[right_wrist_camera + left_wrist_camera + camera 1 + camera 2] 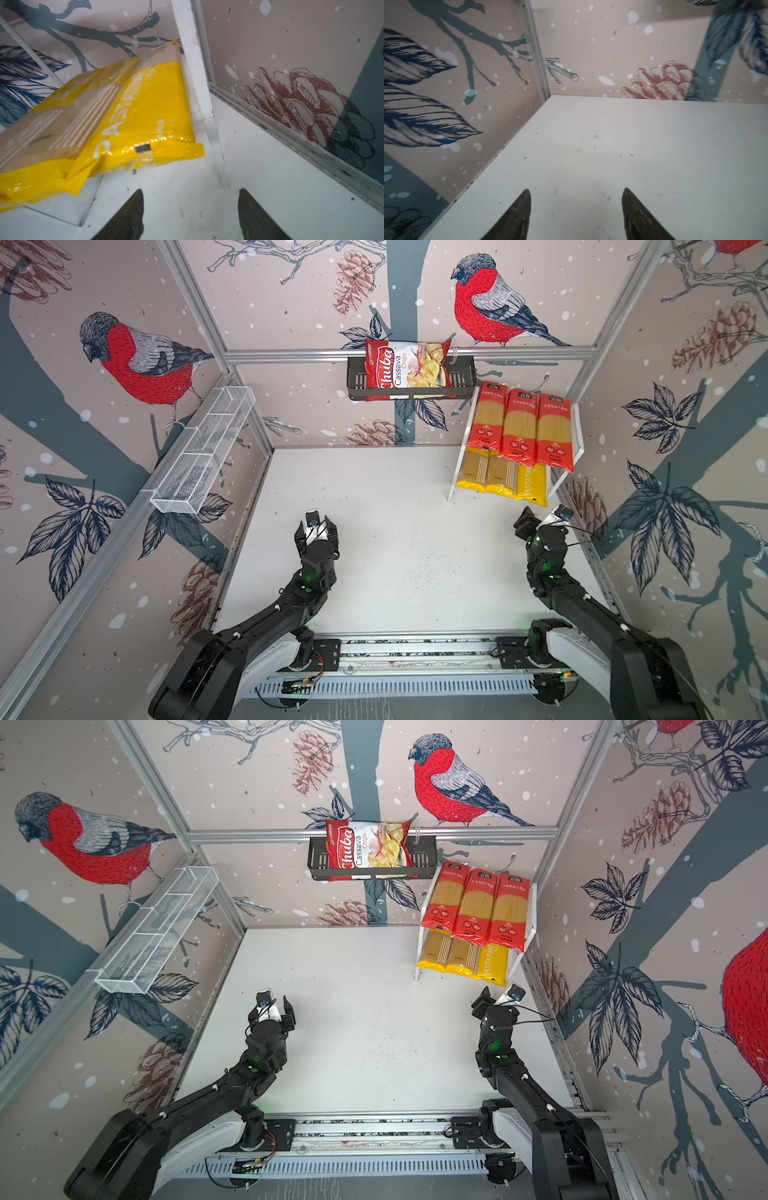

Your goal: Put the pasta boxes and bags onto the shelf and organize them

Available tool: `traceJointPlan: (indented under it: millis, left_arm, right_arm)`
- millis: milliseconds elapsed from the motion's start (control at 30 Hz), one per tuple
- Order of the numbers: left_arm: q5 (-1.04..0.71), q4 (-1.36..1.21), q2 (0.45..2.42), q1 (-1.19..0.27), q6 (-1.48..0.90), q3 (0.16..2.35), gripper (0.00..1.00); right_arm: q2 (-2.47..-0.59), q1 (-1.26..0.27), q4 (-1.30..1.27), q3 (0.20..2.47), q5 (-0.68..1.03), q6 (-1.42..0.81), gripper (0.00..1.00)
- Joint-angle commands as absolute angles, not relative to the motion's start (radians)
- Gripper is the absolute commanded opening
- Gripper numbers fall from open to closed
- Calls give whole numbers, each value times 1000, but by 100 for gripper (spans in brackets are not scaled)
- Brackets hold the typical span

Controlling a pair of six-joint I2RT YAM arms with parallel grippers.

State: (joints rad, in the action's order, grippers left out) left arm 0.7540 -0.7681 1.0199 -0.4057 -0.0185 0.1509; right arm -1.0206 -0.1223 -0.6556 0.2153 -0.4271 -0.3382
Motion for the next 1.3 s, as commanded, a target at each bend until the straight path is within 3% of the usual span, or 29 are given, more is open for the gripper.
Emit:
traceJointPlan:
  millis: [0,267,600,967,1200,1267]
  left_arm:
    - [657,-997,1071,-321,-1,108,68]
    - [429,-1360,1288,-189,1,56,69]
    - [339,-1597,1484,-117,34,54,69]
    - [343,-1655,1597,-114,37,82,69]
    - [378,-1529,1577,-104,5,130,72]
    - [396,-1439,1567,-95,-18,167,72]
  right_arm:
    - [-1082,-114,-856,196,-490,-282,71]
    - [-1249,-80,-1085,164,-432,-171,70]
    - [-1314,24,-1253,101,-371,-226,71]
    - [-1354,49,-1253,120,-304,-227,73]
    - [-1514,19,-1507,87,-234,-148,78]
    - [-1504,12,-1466,98,-250,-149,79]
